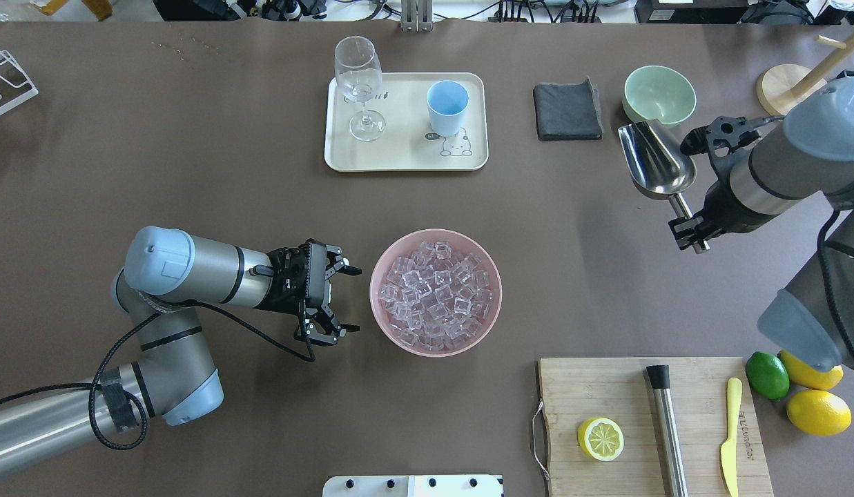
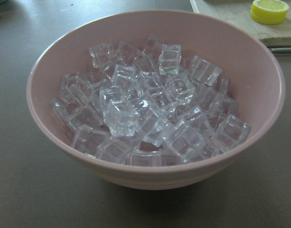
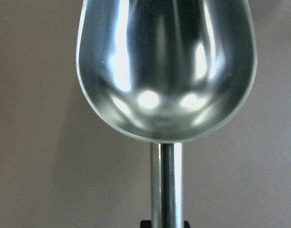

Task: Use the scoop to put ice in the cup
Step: 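Lift the scoop with the right gripper and bring it to the bowl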

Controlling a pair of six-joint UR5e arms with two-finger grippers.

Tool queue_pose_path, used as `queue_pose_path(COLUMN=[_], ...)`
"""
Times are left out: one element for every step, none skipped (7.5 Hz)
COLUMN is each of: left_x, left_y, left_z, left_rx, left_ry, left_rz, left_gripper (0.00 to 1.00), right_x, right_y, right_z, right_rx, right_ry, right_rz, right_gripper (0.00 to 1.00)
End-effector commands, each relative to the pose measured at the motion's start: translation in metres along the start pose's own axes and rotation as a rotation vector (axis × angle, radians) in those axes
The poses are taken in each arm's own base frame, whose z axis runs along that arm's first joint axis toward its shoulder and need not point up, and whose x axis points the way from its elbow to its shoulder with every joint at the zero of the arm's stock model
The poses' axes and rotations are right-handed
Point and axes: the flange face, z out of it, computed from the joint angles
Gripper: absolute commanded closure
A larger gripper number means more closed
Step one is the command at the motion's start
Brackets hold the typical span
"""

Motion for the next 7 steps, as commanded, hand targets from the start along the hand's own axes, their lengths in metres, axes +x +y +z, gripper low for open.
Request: queue_pose_path(left_x=[-0.001,-0.001,-0.001,-0.003,-0.003,-0.004,-0.004], left_y=[0.000,0.003,0.005,0.006,0.007,0.004,0.003], left_z=[-0.003,-0.005,-0.007,-0.006,-0.004,0.003,0.005], left_rx=[0.040,0.055,0.069,0.070,0.071,0.076,0.086], left_ry=[-0.005,-0.010,-0.015,-0.020,-0.018,-0.012,-0.012], left_rz=[0.014,0.019,0.026,0.024,0.024,-0.021,-0.034], left_gripper=[0.02,0.02,0.02,0.02,0.03,0.03,0.03], right_x=[0.030,0.026,0.021,0.012,0.000,-0.007,-0.012], right_y=[-0.020,-0.022,-0.019,-0.026,-0.034,-0.041,-0.033], right_z=[-0.018,-0.020,-0.025,-0.033,-0.045,-0.057,-0.069], right_rx=[-0.022,-0.061,-0.078,-0.084,-0.150,-0.152,-0.147], right_ry=[0.020,0.028,0.000,-0.005,0.014,0.063,0.064], right_rz=[-0.230,-0.375,-0.559,-0.650,-0.654,-0.720,-0.749], right_gripper=[1.00,1.00,1.00,1.00,1.00,1.00,1.00])
